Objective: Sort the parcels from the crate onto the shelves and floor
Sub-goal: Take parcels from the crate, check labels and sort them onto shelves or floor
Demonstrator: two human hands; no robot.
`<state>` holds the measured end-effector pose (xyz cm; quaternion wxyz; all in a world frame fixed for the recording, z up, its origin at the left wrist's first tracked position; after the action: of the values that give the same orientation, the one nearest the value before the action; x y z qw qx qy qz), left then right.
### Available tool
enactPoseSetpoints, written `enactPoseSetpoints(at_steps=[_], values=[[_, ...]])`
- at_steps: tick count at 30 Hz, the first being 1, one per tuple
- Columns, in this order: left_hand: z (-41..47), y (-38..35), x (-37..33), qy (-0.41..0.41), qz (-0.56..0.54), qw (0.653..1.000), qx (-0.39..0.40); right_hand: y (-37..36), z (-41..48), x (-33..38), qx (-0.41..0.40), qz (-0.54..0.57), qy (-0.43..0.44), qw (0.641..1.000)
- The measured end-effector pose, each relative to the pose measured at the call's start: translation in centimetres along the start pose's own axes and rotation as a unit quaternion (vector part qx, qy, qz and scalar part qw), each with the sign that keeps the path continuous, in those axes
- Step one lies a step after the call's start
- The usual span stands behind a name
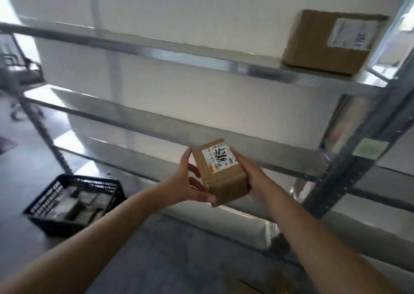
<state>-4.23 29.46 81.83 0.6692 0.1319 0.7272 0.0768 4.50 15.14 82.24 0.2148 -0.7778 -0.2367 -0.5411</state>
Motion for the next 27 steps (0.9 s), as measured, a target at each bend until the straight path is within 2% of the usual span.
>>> enactPoseSetpoints(at_steps=[4, 7, 12, 15, 19, 23, 25, 27], values=[[-6.3, 9.7, 3.6, 0.018, -0.015, 0.992, -0.125, -11.9, 5.0, 0.9, 0.153, 0.070, 0.002, 0.986], [-10.9, 15.4, 7.2, 0.034, -0.057, 0.967, -0.247, -20.0, 8.3, 0.5, 0.226, 0.118, -0.026, 0.967], [-17.3, 21.3, 10.9, 0.045, -0.129, 0.873, -0.468, -31.5, 12.8, -2.5, 0.278, 0.137, -0.083, 0.947], [-19.7, 24.5, 13.4, 0.075, -0.115, 0.813, -0.566, -37.4, 14.9, -3.7, 0.337, 0.116, -0.080, 0.931], [-20.6, 29.9, 15.6, 0.100, -0.116, 0.782, -0.605, -43.2, 19.7, -3.0, 0.358, 0.092, -0.058, 0.927], [-21.5, 35.9, 18.7, 0.085, -0.188, 0.715, -0.667, -46.9, 26.0, -1.1, 0.361, 0.081, -0.063, 0.927], [-21.6, 39.0, 20.2, 0.068, -0.233, 0.696, -0.676, -48.6, 28.6, 0.1, 0.385, 0.040, -0.047, 0.921], [-21.5, 42.2, 20.7, 0.073, -0.228, 0.688, -0.685, -49.9, 31.7, 1.2, 0.381, -0.029, -0.003, 0.924]])
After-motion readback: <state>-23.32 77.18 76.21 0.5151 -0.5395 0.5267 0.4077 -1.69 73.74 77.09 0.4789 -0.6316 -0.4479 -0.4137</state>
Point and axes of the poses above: each hand's wrist, its own z-axis towards the middle knuckle, its own y-axis out of the back of the hand, x = y × z, the point moved 7 cm from there along z, towards the middle knuckle, and after that the axes turned 4 degrees about x, right-handed, at the moved point
